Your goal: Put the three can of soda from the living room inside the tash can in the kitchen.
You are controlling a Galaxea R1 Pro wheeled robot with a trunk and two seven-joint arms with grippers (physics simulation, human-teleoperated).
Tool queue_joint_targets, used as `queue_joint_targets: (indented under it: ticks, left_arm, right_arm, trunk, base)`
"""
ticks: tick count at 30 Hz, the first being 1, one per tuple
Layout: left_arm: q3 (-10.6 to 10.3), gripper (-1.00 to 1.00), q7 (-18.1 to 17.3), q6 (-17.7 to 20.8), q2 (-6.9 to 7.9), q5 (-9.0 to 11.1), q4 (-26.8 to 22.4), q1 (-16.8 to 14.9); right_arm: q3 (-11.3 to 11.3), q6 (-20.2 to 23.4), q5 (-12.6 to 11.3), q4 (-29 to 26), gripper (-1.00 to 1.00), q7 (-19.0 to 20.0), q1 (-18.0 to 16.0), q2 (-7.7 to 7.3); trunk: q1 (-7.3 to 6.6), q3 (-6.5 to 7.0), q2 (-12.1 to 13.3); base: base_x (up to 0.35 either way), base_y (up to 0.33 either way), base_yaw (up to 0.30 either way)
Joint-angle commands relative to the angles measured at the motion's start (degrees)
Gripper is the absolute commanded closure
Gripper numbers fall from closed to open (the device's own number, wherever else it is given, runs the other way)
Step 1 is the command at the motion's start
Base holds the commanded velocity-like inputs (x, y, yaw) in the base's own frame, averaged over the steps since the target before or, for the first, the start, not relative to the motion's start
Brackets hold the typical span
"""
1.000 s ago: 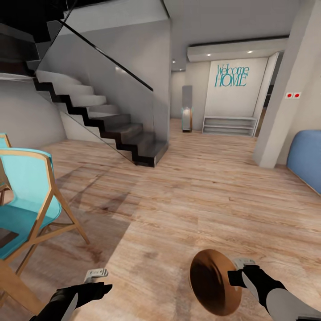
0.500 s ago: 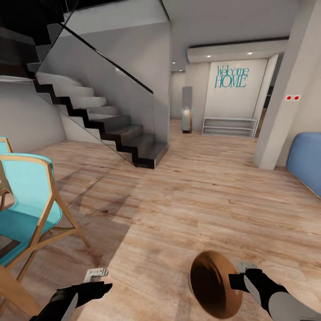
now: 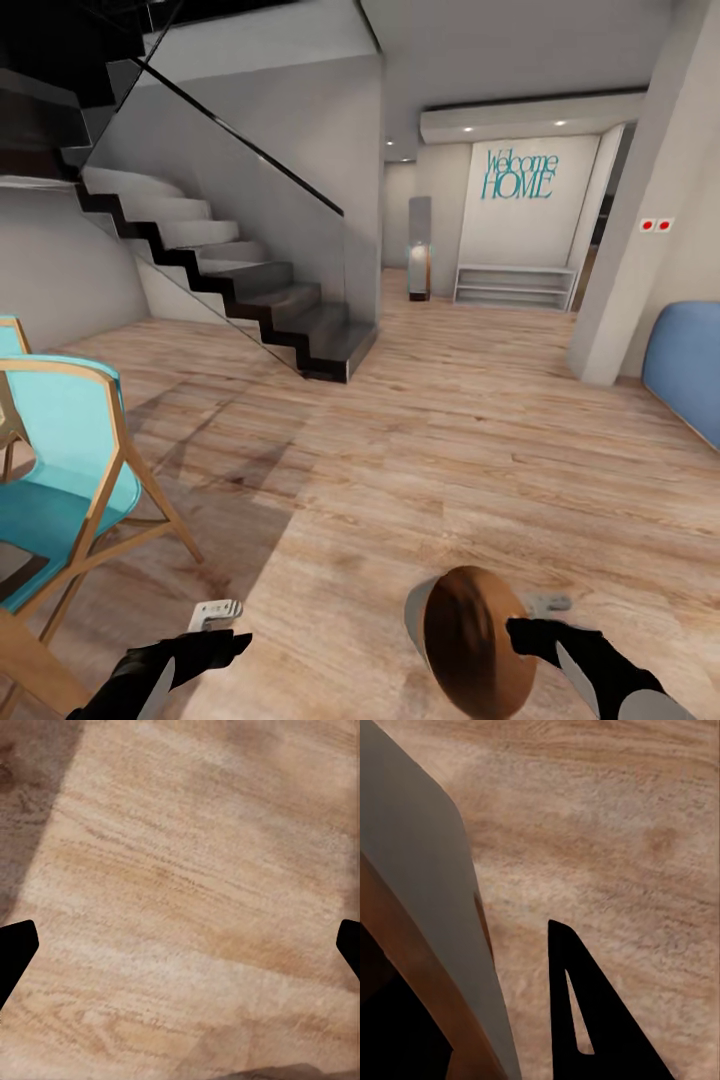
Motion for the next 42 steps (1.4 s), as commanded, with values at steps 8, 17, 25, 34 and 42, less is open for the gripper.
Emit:
queue_joint_targets:
  ticks: [8, 17, 25, 34, 42]
  left_arm:
    - [0.16, -1.00, -0.28, -1.28, -0.03, 0.29, 4.67, -0.01]
    - [0.15, -1.00, -0.08, -4.00, -0.03, 0.27, 6.35, -0.01]
    - [0.15, -1.00, -0.02, -10.99, -0.03, 0.31, 6.41, 0.07]
    - [0.13, -1.00, -0.05, -22.76, 0.05, 0.28, 9.48, 0.56]
    - [0.11, -1.00, -0.10, -32.23, 0.09, 0.31, 14.37, 0.58]
  right_arm:
    - [-5.51, -0.77, -0.05, -24.27, 1.00, 7.05, 14.99, -2.40]
    - [-12.00, -0.49, -0.19, -50.32, 1.00, 10.50, 31.14, -1.92]
    - [-14.92, -3.80, -0.92, -52.27, 1.00, 10.92, 35.31, -0.83]
    - [-15.21, -8.29, -1.07, -46.99, 1.00, 11.00, 35.90, -0.68]
    - [-15.20, -10.80, -1.12, -41.97, 1.00, 11.01, 35.94, -0.72]
  trunk:
    - [-1.77, 1.39, 3.20]
    - [-3.75, 3.00, 6.81]
    - [-5.51, 4.44, 10.02]
    - [-7.48, 6.06, 13.63]
    - [-9.24, 7.49, 16.83]
  base:
    - [0.000, 0.000, 0.000]
    - [0.000, 0.000, 0.000]
    - [0.000, 0.000, 0.000]
    - [0.000, 0.000, 0.000]
    - [0.000, 0.000, 0.000]
